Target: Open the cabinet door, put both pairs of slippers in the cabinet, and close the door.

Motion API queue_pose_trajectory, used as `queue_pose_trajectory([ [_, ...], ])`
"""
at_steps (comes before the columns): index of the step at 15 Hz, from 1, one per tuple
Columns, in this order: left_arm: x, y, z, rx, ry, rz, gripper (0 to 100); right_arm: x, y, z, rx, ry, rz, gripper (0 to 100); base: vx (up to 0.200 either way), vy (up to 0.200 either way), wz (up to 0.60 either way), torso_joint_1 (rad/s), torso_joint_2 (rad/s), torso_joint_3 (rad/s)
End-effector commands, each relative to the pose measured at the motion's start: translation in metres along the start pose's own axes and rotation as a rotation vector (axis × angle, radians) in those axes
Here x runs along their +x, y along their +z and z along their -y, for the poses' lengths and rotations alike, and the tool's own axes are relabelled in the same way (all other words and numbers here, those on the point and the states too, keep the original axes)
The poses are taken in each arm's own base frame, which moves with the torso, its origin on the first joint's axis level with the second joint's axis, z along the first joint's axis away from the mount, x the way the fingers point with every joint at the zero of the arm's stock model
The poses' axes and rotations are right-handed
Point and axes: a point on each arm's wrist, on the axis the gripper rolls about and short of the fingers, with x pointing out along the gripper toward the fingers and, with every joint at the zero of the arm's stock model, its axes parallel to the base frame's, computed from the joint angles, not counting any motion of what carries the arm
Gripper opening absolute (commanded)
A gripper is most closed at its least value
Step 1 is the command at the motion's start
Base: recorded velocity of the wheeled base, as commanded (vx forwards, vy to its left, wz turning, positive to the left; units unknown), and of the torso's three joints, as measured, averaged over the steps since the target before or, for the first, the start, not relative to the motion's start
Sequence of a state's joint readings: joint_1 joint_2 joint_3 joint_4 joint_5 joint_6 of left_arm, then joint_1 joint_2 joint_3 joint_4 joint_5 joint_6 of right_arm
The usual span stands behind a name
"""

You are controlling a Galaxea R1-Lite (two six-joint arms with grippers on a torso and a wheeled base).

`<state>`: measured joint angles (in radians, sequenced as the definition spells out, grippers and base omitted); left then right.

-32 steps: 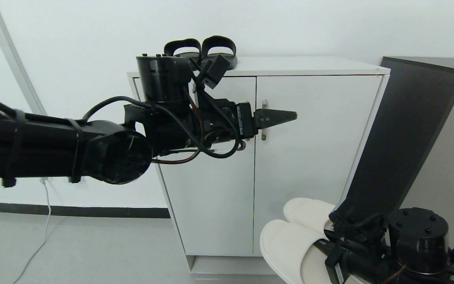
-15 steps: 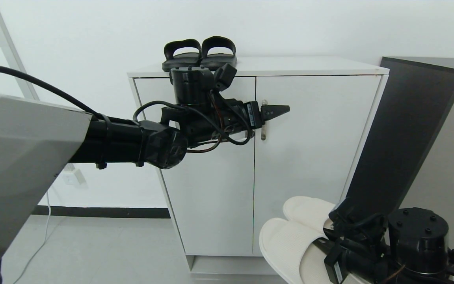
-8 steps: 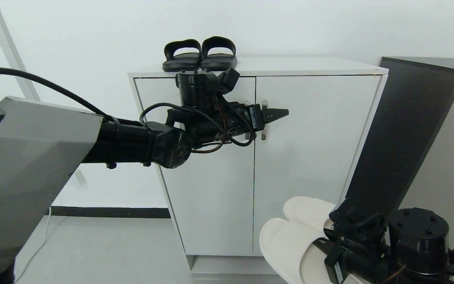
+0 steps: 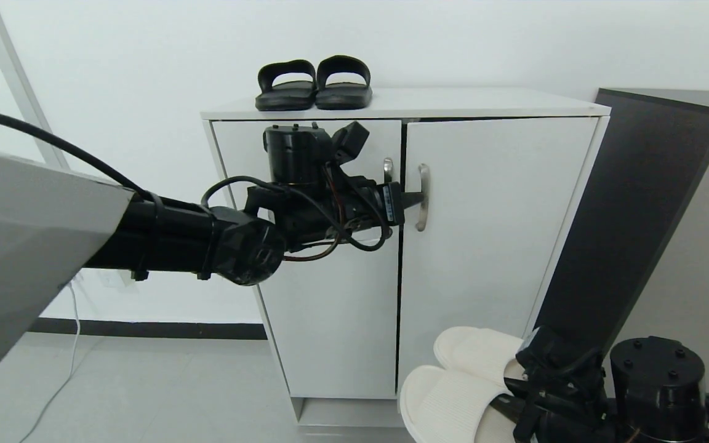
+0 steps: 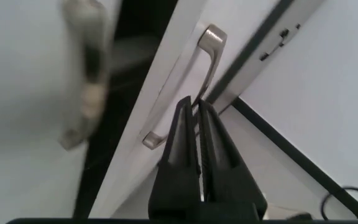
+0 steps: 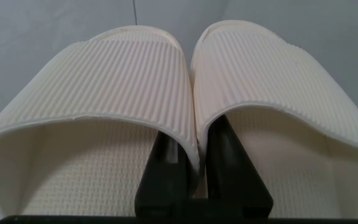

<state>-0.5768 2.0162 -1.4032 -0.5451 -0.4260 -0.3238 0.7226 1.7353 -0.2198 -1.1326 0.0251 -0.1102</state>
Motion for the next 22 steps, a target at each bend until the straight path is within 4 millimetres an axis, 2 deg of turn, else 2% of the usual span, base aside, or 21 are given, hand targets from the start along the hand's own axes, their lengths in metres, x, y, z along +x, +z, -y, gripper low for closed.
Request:
queue_pose_trajectory([
  [1,-0.018,0.004,0.024,0.013,-0.037,0.014,0,-0.004,-0.001,-0.001,-0.001,0.016,0.004,0,0.0,0.0,0.0,0.0,0.0,0.0],
  [6,-0.044,-0.003,0.044,0.013,-0.061,0.001,0,-0.017,-0.008,-0.009,-0.02,0.126,0.026,0,0.0,0.0,0.0,0.0,0.0,0.0],
  [9,-0.046,-0.009,0.041,0.022,-0.055,0.036,0,-0.022,-0.014,-0.017,-0.031,0.161,0.006,0,0.0,0.0,0.0,0.0,0.0,0.0],
  [11,-0.047,-0.019,0.03,0.024,-0.042,0.065,0,-0.023,-0.015,-0.018,-0.034,0.165,0.003,0,0.0,0.0,0.0,0.0,0.0,0.0],
  [14,-0.03,-0.018,0.016,0.006,-0.034,0.085,0,-0.024,-0.015,-0.023,-0.045,0.187,0.002,0,0.0,0.0,0.0,0.0,0.0,0.0],
  [18,0.007,-0.017,0.0,-0.026,-0.05,0.116,0,-0.027,-0.019,-0.029,-0.057,0.207,-0.011,0,0.0,0.0,0.0,0.0,0.0,0.0],
  [22,0.021,-0.021,0.005,-0.027,-0.075,0.11,0,-0.03,-0.022,-0.036,-0.072,0.239,-0.023,0,0.0,0.0,0.0,0.0,0.0,0.0],
])
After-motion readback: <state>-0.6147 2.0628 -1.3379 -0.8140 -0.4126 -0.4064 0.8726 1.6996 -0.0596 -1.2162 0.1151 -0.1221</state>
